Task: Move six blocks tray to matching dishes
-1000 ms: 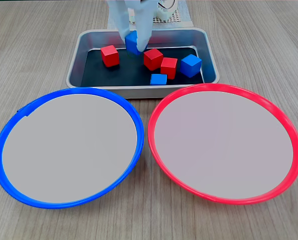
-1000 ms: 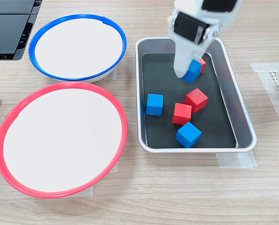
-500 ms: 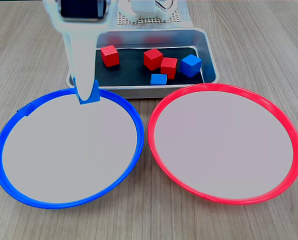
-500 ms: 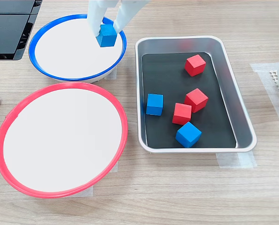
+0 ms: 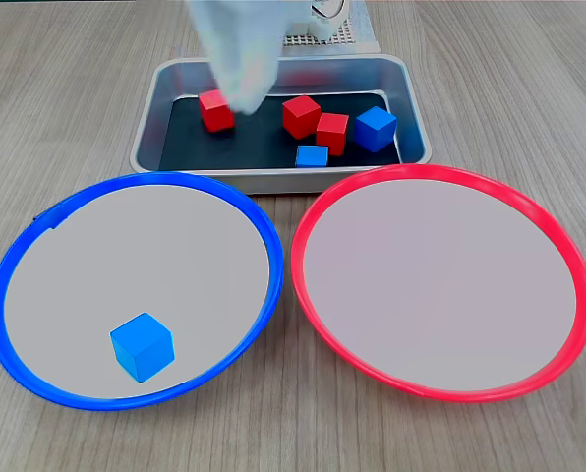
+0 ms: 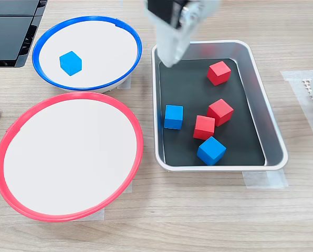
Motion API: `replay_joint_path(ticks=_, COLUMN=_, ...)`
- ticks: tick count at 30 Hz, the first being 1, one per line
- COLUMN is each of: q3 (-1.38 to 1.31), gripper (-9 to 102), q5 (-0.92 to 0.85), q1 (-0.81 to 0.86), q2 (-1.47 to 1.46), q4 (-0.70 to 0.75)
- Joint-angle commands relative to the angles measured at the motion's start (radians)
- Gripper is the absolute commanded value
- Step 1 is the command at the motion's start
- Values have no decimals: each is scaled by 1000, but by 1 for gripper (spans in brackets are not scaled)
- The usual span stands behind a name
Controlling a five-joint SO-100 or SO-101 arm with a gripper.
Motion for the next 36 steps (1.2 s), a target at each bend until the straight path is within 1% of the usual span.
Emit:
replay_joint_path(ticks=1, q3=176, gripper=8, q5=-87, q1=-97, q2=138, q4=-41)
replay_joint_path(ticks=4, q3=270, gripper=16, q5=-89, q1=-158, q2=149, q4=-132)
replay_joint_path(ticks=6, q3=290, gripper=18, q5=-94, q1=-183, q2=124, q4=-175)
replay_joint_path(ticks=9, q3=293, gripper=19, q5=-152, q1=-193, q2=77, q4=-206)
replay_joint_path(ticks=11, q3=282, gripper=19, q5=-224, q1=-176, q2=29, q4=-225)
replay_joint_path(ticks=17, q3=242, gripper=20, q5=-420, q1=-71, q2=-25, q4=-206)
replay_joint_path(ticks=20, q3=250, gripper=19, q5=-442, q1=-38, q2=-35, q4=-242)
replay_joint_path(ticks=28, q3=236, gripper=19, q5=-440, q1=-37, q2=-87, q4=-298)
replay_joint_path(ticks=31, q3=236, gripper=15, q5=-440, q1=-44, q2=-101, q4=-307)
replay_joint_path(ticks=34, q3=238, gripper=0, q5=-436, q1=-54, q2=-103, q4=-301)
replay_joint_path(ticks=36, q3=238, gripper=0, q5=-422, q1=-58, q2=-71, q4=-259)
